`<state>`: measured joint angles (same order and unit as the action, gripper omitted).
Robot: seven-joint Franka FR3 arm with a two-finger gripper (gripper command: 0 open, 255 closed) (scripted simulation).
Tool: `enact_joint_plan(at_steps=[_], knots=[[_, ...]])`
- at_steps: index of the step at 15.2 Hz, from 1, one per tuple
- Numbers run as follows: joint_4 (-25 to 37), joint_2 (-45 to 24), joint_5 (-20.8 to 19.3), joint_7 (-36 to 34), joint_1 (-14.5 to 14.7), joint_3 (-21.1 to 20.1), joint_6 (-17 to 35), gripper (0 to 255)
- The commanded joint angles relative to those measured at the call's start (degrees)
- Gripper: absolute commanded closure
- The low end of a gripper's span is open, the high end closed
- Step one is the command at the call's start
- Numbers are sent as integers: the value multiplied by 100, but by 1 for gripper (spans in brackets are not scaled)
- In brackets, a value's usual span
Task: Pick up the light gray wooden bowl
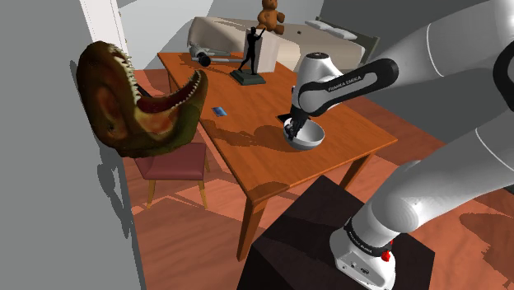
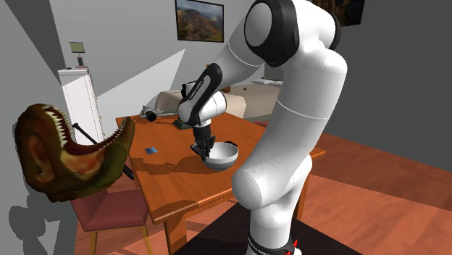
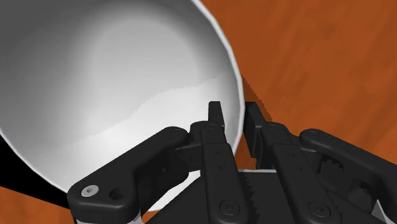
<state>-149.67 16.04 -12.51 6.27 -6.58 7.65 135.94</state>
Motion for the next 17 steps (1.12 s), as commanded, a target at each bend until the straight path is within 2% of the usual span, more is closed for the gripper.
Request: enact_joint_plan(at_steps=[1,17], knots=[[-4,-2,0,-1,-1,1,-3,255],[653,651,137,169,45,-56,-1306,255]])
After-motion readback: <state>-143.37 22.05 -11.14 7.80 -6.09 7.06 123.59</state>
